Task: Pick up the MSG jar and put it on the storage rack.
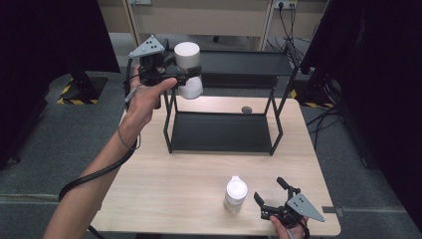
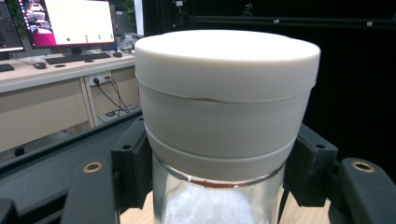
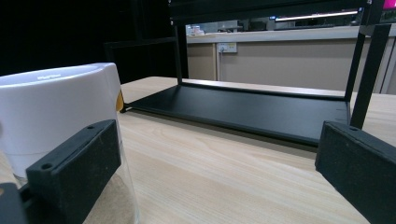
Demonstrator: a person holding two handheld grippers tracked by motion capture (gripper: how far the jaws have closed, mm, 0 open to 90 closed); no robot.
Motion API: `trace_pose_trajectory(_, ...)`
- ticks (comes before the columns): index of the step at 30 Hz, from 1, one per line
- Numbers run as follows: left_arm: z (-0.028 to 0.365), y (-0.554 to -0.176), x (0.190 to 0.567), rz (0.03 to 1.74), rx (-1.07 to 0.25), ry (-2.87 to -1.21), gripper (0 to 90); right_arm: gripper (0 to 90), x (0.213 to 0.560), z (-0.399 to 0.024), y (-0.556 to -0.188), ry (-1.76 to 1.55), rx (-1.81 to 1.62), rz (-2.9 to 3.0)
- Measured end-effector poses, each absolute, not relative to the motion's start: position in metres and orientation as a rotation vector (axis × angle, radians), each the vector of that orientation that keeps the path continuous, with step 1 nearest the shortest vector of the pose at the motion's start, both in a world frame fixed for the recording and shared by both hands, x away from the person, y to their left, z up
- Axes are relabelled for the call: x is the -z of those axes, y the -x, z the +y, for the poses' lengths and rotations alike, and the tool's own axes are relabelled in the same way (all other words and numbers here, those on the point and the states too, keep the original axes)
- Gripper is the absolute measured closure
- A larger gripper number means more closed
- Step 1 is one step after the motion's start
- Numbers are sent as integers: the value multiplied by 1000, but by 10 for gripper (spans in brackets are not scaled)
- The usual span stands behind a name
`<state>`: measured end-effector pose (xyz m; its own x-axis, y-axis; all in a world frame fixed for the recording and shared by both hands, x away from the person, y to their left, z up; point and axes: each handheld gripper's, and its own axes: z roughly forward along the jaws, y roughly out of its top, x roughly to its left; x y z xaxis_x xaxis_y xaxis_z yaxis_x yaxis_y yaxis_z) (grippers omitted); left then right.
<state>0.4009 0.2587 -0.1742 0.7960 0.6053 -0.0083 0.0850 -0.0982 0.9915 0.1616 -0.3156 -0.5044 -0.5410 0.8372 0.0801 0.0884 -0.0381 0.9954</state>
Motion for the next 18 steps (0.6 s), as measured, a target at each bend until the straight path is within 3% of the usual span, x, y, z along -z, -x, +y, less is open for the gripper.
trace_pose_trajectory(18,241,-412,145,649,-571,-1614,349,4,505,-316,-162,-979,-1641,1654)
